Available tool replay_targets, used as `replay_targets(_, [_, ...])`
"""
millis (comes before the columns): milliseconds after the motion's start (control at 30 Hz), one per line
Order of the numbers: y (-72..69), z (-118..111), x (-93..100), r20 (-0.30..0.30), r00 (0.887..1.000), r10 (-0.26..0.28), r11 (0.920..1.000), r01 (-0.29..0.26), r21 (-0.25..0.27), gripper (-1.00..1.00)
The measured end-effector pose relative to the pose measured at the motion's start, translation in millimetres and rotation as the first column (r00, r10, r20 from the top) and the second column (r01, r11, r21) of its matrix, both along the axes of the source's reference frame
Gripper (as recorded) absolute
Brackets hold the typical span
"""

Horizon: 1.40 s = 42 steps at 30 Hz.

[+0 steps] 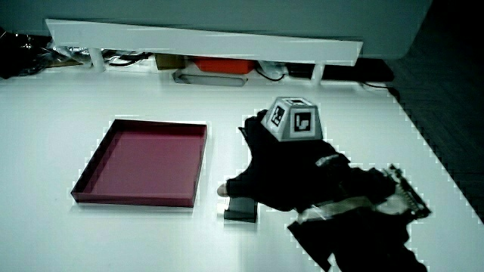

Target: Pick charger from desk

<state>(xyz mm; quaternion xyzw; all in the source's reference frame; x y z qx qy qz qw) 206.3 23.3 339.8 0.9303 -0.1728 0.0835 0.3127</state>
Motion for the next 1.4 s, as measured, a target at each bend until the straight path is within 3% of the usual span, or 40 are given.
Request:
replay_targets(267, [-1.3, 2, -6.6, 0.021, 1.000, -0.008, 0.9999, 0.008, -0.013, 0.00])
replay_targets(367, [-1.8, 16, -3.2, 0.014, 1.000, 0.001, 0.9996, 0.000, -0.026, 0.00])
replay_targets(433, [-2.9, 24, -4.7, 0.033, 0.999, -0.002, 0.9973, 0.005, -0.074, 0.00])
replay_targets(500, [-4.0, 31, -5.9, 0.030, 1.000, 0.009, 0.9963, -0.006, -0.085, 0.00])
replay_targets(600, [-6.1, 45, -9.3, 0.070, 0.997, 0.019, 0.9906, -0.010, -0.137, 0.00])
replay_targets(633, [-6.2, 52, -9.8, 0.042, 0.999, 0.006, 0.9893, 0.000, -0.146, 0.00])
replay_targets(667, [-6.8, 56, -12.1, 0.065, 0.998, 0.013, 0.9851, -0.002, -0.172, 0.00])
replay_targets(900, [-9.5, 89, -15.7, 0.023, 0.999, 0.028, 0.9739, -0.022, -0.226, 0.00])
replay_targets(933, [-9.6, 96, -14.7, 0.028, 0.999, 0.038, 0.9682, -0.030, -0.248, 0.00])
replay_targets(1033, [-10.0, 107, -15.5, 0.018, 0.999, 0.044, 0.9638, -0.038, -0.264, 0.00])
replay_targets(1133, [-9.0, 117, -17.7, 0.021, 0.999, 0.046, 0.9533, -0.038, -0.300, 0.00])
replay_targets(1367, [-5.0, 141, -20.1, -0.012, 0.999, 0.041, 0.9377, -0.043, -0.345, 0.00])
replay_targets(1400, [-4.6, 144, -20.0, -0.017, 0.999, 0.039, 0.9394, -0.042, -0.340, 0.00])
